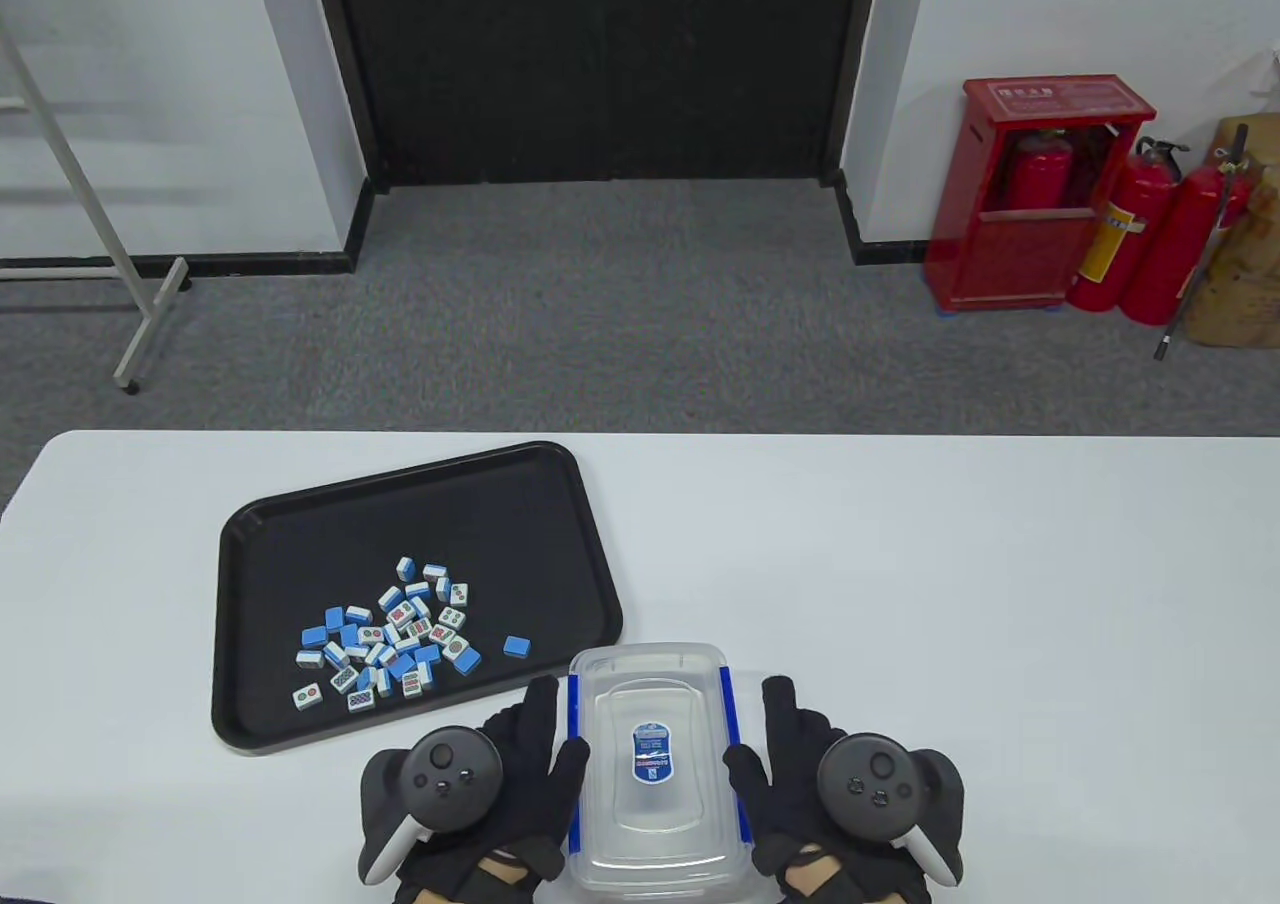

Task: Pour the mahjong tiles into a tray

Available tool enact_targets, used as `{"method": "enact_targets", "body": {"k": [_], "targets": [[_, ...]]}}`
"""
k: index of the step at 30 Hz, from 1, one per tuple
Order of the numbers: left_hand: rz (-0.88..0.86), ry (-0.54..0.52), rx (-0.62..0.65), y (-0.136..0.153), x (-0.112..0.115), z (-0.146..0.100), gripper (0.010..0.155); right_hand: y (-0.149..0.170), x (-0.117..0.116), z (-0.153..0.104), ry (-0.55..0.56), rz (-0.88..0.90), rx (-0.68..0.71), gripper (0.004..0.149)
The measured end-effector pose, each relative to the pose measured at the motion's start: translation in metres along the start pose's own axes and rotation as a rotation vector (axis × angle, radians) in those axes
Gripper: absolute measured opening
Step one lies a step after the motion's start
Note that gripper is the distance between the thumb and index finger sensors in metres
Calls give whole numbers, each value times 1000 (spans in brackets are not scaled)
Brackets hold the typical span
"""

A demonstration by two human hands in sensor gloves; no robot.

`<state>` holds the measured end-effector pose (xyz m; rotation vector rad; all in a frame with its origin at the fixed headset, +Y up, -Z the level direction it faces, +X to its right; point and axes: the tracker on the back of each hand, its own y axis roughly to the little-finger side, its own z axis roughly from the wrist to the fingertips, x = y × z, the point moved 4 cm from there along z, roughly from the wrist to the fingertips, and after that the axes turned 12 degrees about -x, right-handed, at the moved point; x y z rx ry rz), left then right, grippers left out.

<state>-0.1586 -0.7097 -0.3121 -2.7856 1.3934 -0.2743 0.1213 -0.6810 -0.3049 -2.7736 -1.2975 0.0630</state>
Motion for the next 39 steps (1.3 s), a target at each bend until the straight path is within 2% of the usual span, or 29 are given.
{"method": "enact_targets", "body": {"k": [5,13,20,27,34,39], "targets": [[92,3,42,-3,0,1,78,-8,-8,14,-61,-47,-28,75],[170,67,53,4,10,8,85,4,-21,8,-94,-138,-22,77],[280,27,46,-2,16,4,84,9,-30,2,-128,-219,-15,81],[351,3,41,1,15,-1,83,8,-34,1,-117,-241,-18,81],[332,-55,9,9,3,-5,83,12,-24,-3,-78,-220,-54,81],[326,-57,-14,11,3,-7,83,11,-27,-6,-85,-255,-60,81]]}}
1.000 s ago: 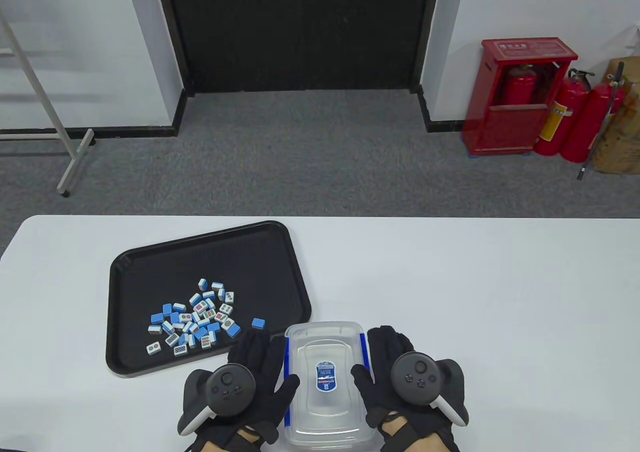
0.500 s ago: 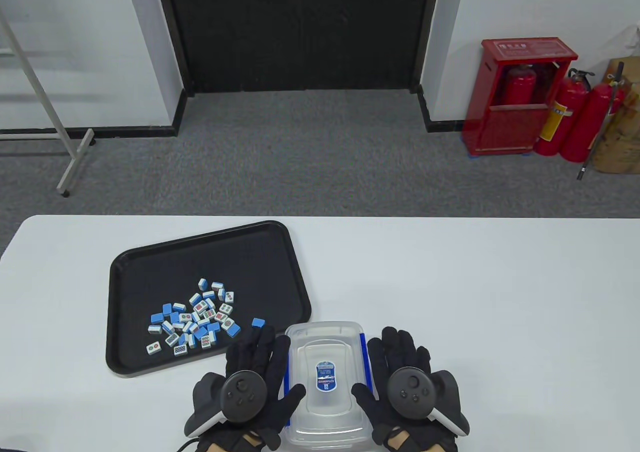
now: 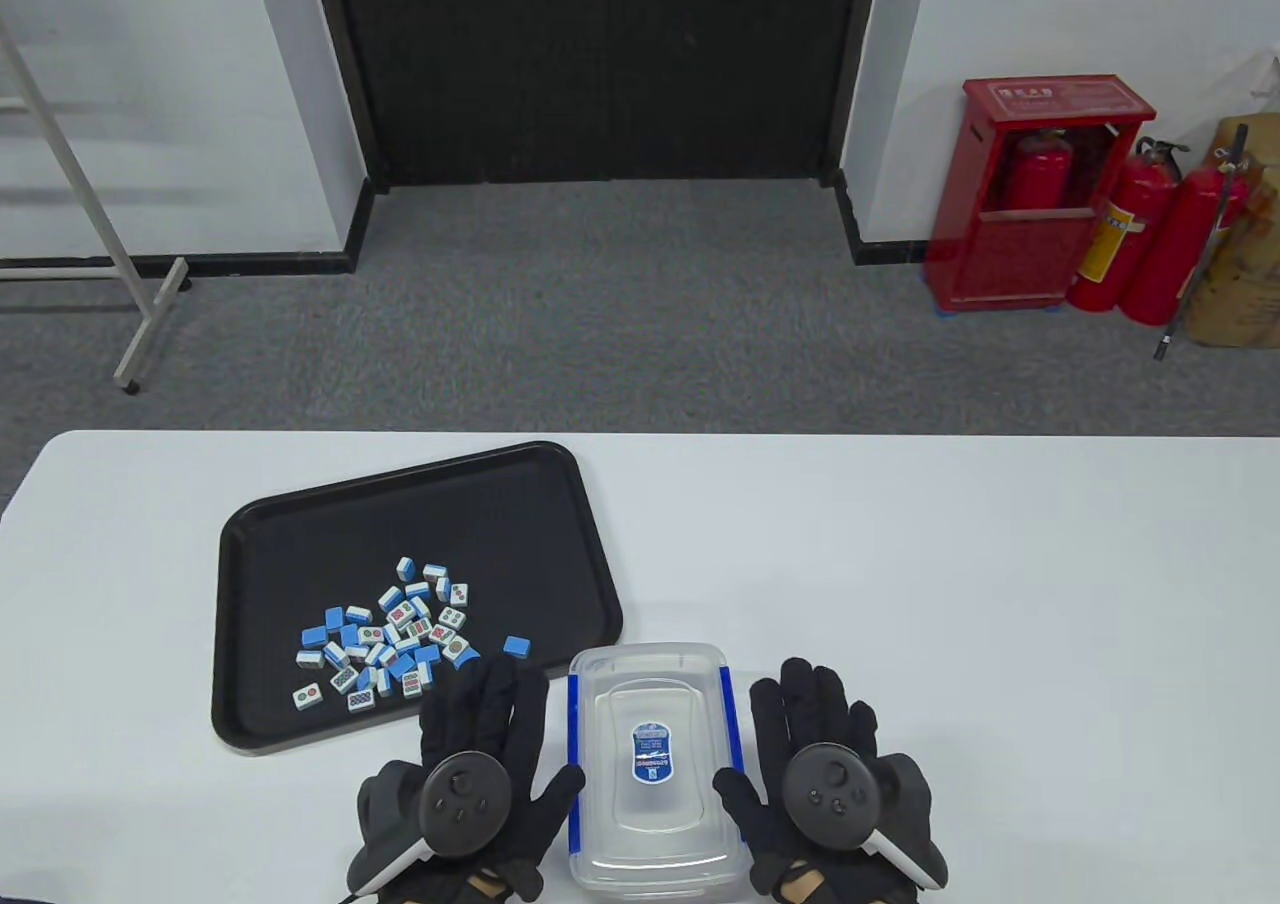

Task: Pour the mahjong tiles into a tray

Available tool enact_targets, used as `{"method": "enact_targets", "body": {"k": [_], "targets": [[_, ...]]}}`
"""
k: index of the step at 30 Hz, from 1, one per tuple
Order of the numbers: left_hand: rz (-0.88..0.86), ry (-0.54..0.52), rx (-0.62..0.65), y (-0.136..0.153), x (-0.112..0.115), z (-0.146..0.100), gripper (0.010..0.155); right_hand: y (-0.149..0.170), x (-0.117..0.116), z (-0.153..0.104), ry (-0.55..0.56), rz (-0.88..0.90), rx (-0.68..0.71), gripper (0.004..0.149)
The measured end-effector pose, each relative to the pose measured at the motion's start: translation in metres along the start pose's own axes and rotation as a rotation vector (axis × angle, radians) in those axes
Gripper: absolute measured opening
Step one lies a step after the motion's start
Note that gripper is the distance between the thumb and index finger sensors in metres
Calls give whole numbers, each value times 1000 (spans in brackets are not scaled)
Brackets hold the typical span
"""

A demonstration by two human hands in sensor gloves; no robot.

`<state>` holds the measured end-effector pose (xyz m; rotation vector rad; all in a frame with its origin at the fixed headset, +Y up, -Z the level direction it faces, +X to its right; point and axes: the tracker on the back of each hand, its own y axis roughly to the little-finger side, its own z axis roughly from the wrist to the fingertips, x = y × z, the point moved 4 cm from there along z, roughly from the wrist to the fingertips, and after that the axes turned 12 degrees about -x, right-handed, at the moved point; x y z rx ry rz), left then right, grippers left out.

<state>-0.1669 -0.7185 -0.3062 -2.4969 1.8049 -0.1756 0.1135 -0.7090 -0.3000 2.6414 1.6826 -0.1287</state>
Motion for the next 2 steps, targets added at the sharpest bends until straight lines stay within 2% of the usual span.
{"method": "enact_targets", "body": {"k": [2], "targets": [[-16,-13,-1,-1,-2,0,82,0,-3,1,-20,-3,-4,81]]}}
